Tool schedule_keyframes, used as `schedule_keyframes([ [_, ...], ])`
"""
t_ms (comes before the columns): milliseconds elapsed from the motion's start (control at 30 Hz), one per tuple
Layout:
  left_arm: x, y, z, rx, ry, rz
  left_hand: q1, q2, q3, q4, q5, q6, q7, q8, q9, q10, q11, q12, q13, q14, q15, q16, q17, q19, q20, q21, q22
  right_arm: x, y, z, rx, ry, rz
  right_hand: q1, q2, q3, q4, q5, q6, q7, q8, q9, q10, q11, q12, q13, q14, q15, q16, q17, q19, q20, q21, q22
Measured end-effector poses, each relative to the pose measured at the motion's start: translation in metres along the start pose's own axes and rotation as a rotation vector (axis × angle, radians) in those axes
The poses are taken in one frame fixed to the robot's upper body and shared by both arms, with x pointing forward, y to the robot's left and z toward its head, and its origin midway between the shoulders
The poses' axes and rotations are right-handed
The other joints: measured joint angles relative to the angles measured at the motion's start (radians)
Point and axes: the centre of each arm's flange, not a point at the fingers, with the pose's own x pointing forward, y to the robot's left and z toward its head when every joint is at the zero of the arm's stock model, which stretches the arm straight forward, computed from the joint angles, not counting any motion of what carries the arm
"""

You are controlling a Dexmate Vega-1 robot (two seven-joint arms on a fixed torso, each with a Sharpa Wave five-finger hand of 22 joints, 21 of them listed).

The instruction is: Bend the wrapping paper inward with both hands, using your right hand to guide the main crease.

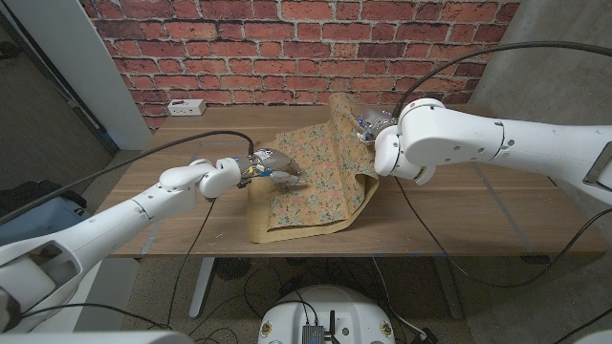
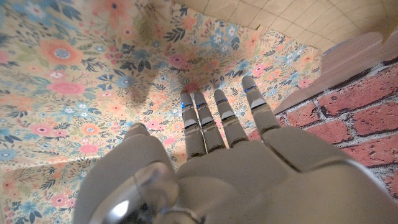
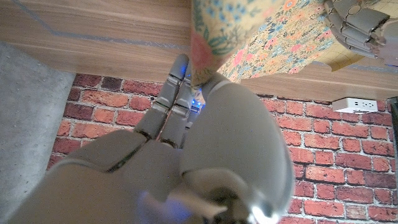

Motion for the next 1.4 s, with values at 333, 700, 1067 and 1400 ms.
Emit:
schedule_keyframes([
  [333,0.001,-0.004,0.005,0.031,0.015,-0.071,0.044,0.047,0.167,0.036,0.000,-0.004,0.022,-0.033,-0.004,-0.006,0.006,-0.034,0.000,-0.013,0.006,-0.028,0.000,-0.028,-0.031,-0.014,0.000,-0.007,0.002,0.027,-0.099,-0.071,0.009,0.003,-0.003,0.000,0.000,0.000,0.000,0.000,0.000,0.000,0.000,0.000,0.000,-0.005,0.003,-0.003,-0.007,0.000,0.000,0.000,0.012,0.000],
  [700,0.004,-0.010,0.005,0.044,0.022,-0.113,0.061,0.040,0.277,0.066,0.000,-0.014,0.019,-0.053,-0.003,-0.011,0.000,-0.058,0.000,-0.019,0.000,-0.035,0.000,-0.038,-0.041,-0.014,0.000,-0.005,0.012,0.052,-0.189,-0.099,0.041,0.005,-0.006,0.000,0.000,0.000,0.000,0.000,0.000,0.000,0.000,0.000,-0.006,-0.012,0.005,-0.004,-0.021,-0.009,0.000,0.000,0.031,-0.003],
  [1067,0.006,-0.012,0.002,0.041,0.025,-0.121,0.053,0.033,0.302,0.077,-0.005,-0.032,0.016,-0.064,-0.003,-0.023,-0.001,-0.068,0.003,-0.035,0.002,-0.040,0.000,-0.047,-0.043,-0.020,0.000,0.003,0.021,0.062,-0.161,-0.081,0.076,-0.006,-0.016,0.002,0.015,0.013,0.000,0.000,-0.015,0.005,-0.025,0.000,-0.029,-0.031,-0.013,0.001,-0.100,-0.066,-0.030,0.005,0.064,-0.026],
  [1400,0.010,-0.013,-0.001,0.032,0.022,-0.126,0.041,0.020,0.310,0.085,-0.013,-0.048,0.007,-0.076,-0.004,-0.033,0.000,-0.077,0.002,-0.043,0.000,-0.044,0.000,-0.060,-0.044,-0.027,0.000,0.010,0.032,0.066,-0.037,-0.131,0.145,-0.006,-0.016,-0.006,0.009,0.013,0.018,0.004,-0.015,0.009,-0.005,-0.001,-0.029,-0.043,0.032,-0.005,-0.090,-0.052,-0.026,0.001,0.106,-0.035],
])
